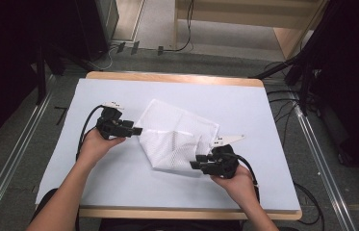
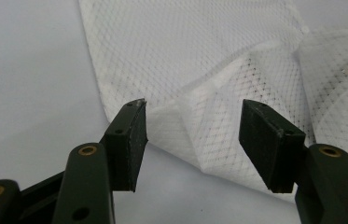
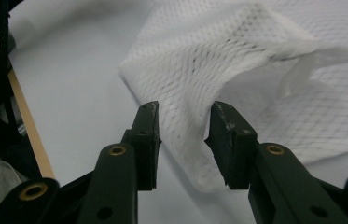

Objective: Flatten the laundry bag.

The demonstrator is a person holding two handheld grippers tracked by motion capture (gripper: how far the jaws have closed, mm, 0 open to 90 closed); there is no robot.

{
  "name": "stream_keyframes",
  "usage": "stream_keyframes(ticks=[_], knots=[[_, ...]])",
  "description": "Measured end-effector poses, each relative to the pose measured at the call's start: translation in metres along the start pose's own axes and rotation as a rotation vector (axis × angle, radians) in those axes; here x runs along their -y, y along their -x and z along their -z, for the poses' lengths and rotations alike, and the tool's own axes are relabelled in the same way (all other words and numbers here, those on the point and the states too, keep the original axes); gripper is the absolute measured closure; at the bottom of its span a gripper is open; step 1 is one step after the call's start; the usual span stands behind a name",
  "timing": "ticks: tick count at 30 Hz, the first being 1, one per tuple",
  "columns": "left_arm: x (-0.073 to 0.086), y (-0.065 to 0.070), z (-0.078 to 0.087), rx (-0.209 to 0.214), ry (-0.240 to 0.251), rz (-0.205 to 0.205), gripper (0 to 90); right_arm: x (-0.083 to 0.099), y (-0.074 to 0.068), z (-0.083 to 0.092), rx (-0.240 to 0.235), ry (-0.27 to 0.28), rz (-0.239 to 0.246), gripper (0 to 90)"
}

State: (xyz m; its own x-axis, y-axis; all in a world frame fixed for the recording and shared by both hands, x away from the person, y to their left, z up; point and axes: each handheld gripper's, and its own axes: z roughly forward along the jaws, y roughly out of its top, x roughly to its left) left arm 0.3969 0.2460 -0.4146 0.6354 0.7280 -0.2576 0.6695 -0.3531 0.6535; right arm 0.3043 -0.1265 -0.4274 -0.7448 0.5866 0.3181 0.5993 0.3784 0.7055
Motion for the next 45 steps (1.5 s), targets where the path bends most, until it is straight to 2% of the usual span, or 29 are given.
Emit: stream_keyframes(ticks=[3, 6, 12, 13, 18, 25, 31, 34, 38, 40, 43, 45], knots=[[0.000, 0.000, 0.001, 0.001, 0.001, -0.001, 42.4, -0.005, 0.006, 0.011, 0.031, 0.031, -0.010, 64.9], [0.000, -0.001, 0.002, -0.001, 0.000, 0.002, 42.3, -0.013, 0.015, 0.017, 0.055, 0.057, -0.022, 69.6], [0.000, -0.001, 0.002, -0.003, 0.002, 0.006, 42.2, -0.029, 0.029, 0.014, 0.082, 0.072, -0.027, 71.9], [0.000, -0.001, 0.002, -0.001, 0.004, 0.008, 42.2, -0.036, 0.036, 0.008, 0.102, 0.073, -0.027, 72.5], [0.001, -0.002, 0.003, 0.001, 0.003, 0.008, 42.2, -0.051, 0.049, -0.007, 0.152, 0.065, -0.001, 73.0], [0.002, -0.003, 0.004, -0.001, 0.001, 0.011, 42.1, -0.061, 0.073, -0.039, 0.144, 0.024, -0.032, 71.4], [0.004, -0.005, 0.005, -0.004, 0.002, 0.022, 42.1, -0.056, 0.086, -0.064, 0.138, -0.006, -0.066, 70.0], [0.004, -0.005, 0.006, -0.005, 0.002, 0.023, 42.0, -0.053, 0.086, -0.071, 0.137, -0.045, -0.054, 70.1], [0.005, -0.005, 0.007, -0.007, 0.000, 0.024, 42.0, -0.050, 0.081, -0.077, 0.141, -0.067, -0.027, 68.9], [0.005, -0.005, 0.007, -0.008, 0.002, 0.023, 42.0, -0.049, 0.080, -0.079, 0.145, -0.059, -0.016, 68.7], [0.005, -0.006, 0.007, -0.005, -0.002, 0.023, 41.9, -0.047, 0.075, -0.082, 0.144, -0.046, -0.001, 72.7], [0.005, -0.006, 0.007, -0.007, -0.001, 0.024, 41.9, -0.044, 0.070, -0.083, 0.172, -0.038, 0.035, 79.5]])
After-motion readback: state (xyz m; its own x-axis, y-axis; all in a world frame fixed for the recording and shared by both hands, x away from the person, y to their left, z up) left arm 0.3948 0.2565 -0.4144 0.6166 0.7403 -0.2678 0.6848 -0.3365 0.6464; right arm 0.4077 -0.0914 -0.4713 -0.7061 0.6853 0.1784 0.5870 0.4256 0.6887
